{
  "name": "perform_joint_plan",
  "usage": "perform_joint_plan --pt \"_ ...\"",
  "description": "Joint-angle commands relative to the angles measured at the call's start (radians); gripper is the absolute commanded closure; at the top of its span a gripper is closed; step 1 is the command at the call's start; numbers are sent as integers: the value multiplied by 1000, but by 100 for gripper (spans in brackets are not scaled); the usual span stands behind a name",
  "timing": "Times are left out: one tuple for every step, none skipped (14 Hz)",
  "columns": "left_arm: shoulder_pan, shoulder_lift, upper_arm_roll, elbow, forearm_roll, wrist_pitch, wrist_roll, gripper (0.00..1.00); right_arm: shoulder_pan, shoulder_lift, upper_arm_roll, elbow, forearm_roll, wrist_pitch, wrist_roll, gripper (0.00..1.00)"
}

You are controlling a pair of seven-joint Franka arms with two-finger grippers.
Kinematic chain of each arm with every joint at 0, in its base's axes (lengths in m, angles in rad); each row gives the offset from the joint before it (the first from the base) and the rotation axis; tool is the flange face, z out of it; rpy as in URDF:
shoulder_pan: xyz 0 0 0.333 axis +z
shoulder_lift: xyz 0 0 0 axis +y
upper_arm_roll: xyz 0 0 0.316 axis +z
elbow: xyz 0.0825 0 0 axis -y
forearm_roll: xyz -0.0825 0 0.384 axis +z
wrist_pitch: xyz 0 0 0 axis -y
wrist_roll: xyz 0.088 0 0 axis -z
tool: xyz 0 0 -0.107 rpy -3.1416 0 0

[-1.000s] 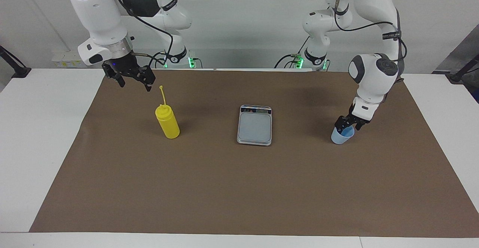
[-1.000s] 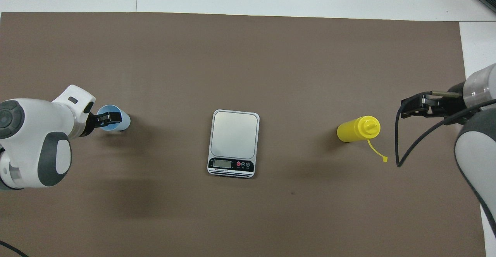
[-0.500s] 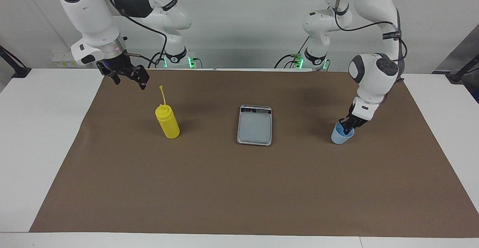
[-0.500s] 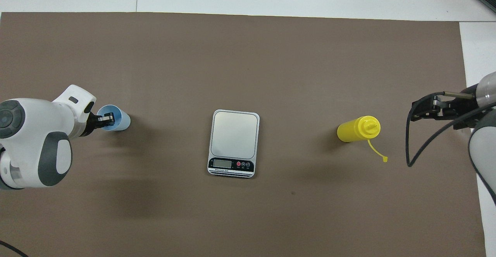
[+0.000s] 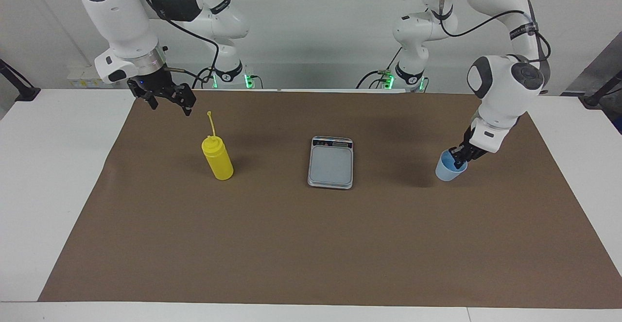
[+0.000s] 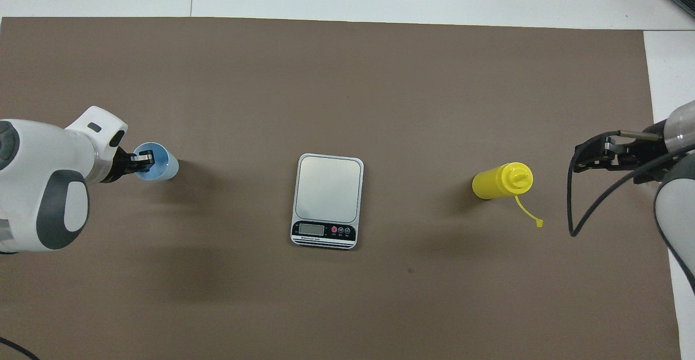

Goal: Pour seasoning into cup on scale with both arms
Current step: 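Carry the blue cup onto the scale with the left gripper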

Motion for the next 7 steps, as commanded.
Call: perform_joint_plan --pt "-133 16 11 47 -11 -22 -106 100 1 -7 8 -3 9 27 24 0" --pt "-185 14 13 46 -11 -16 -127 100 1 -7 8 -3 9 27 37 0" --pt "-230 16 13 46 -8 -7 -152 100 1 -7 8 -3 12 27 59 0" --pt "-271 17 13 41 -8 14 -178 100 1 -7 8 -5 12 34 84 0" --pt "-305 23 13 34 -7 48 -210 100 1 -6 8 -5 14 39 118 0" --pt "-333 41 13 31 -5 80 -236 100 1 -4 8 -5 31 42 157 0" --pt "-360 52 13 31 -4 99 -259 100 -5 -4 7 -6 66 50 193 0"
